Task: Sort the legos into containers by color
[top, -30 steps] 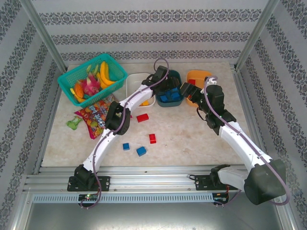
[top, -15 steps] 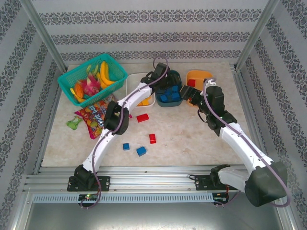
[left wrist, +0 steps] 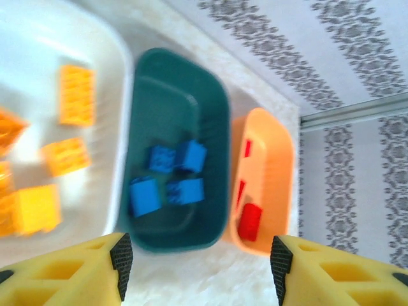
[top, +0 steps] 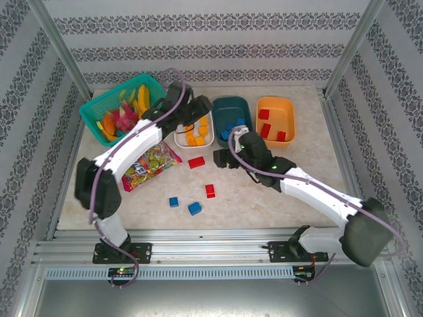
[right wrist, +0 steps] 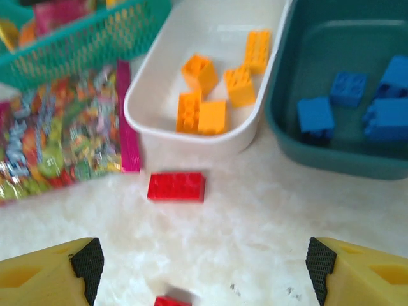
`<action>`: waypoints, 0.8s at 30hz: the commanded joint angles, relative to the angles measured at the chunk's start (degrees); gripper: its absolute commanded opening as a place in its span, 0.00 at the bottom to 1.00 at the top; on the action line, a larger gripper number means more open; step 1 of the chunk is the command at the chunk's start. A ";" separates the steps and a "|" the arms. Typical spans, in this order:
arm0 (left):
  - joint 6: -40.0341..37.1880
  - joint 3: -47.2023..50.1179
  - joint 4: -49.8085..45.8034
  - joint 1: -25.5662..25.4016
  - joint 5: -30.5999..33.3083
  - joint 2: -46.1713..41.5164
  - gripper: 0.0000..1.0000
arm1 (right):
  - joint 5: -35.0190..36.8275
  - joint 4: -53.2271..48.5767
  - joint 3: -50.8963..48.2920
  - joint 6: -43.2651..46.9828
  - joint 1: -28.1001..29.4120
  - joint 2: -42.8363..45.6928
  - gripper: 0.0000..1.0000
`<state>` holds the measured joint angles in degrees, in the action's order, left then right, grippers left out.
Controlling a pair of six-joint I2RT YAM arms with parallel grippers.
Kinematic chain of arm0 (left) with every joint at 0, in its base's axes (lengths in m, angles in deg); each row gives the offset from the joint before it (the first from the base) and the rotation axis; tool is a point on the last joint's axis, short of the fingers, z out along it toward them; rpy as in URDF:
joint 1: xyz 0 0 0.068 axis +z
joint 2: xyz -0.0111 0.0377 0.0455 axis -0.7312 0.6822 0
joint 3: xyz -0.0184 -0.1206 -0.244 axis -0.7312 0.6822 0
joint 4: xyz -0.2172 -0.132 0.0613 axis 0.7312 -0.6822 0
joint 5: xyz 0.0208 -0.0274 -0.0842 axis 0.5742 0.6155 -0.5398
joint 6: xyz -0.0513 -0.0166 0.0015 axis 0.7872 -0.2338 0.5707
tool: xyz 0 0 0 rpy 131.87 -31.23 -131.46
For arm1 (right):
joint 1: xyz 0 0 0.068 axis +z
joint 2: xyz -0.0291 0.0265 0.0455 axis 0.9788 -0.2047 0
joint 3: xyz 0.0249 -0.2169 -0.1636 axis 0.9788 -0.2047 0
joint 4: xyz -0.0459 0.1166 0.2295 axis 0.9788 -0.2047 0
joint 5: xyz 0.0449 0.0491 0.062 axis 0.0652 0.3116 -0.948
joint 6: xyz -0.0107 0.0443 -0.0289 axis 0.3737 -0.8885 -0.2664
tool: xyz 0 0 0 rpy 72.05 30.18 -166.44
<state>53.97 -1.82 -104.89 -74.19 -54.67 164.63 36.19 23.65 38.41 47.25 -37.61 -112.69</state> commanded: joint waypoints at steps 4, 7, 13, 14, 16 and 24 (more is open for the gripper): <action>1.67 22.17 -2.11 0.00 6.86 -18.63 0.64 | 0.94 -9.16 11.22 3.78 5.20 -14.62 0.87; 3.04 31.26 -3.99 0.33 8.11 -28.30 0.70 | 1.34 -9.88 15.40 4.19 6.65 -21.96 0.97; 2.87 42.30 -10.92 0.49 9.31 -45.66 0.74 | 2.39 -11.16 23.86 3.08 7.41 -32.64 0.97; 3.11 43.56 -12.39 0.57 9.68 -48.53 0.74 | 2.62 -11.69 25.06 2.64 7.41 -34.19 0.98; 3.70 45.09 -15.24 0.57 10.74 -53.32 0.75 | 2.91 -12.30 26.89 1.93 7.41 -36.60 0.98; 5.45 46.19 -21.81 0.57 12.80 -62.07 0.75 | 1.87 -11.77 31.22 -0.84 5.88 -43.56 0.98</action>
<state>58.19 43.93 -122.55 -74.23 -43.63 103.03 38.05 12.68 67.72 48.19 -30.84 -154.22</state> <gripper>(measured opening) 0.752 0.976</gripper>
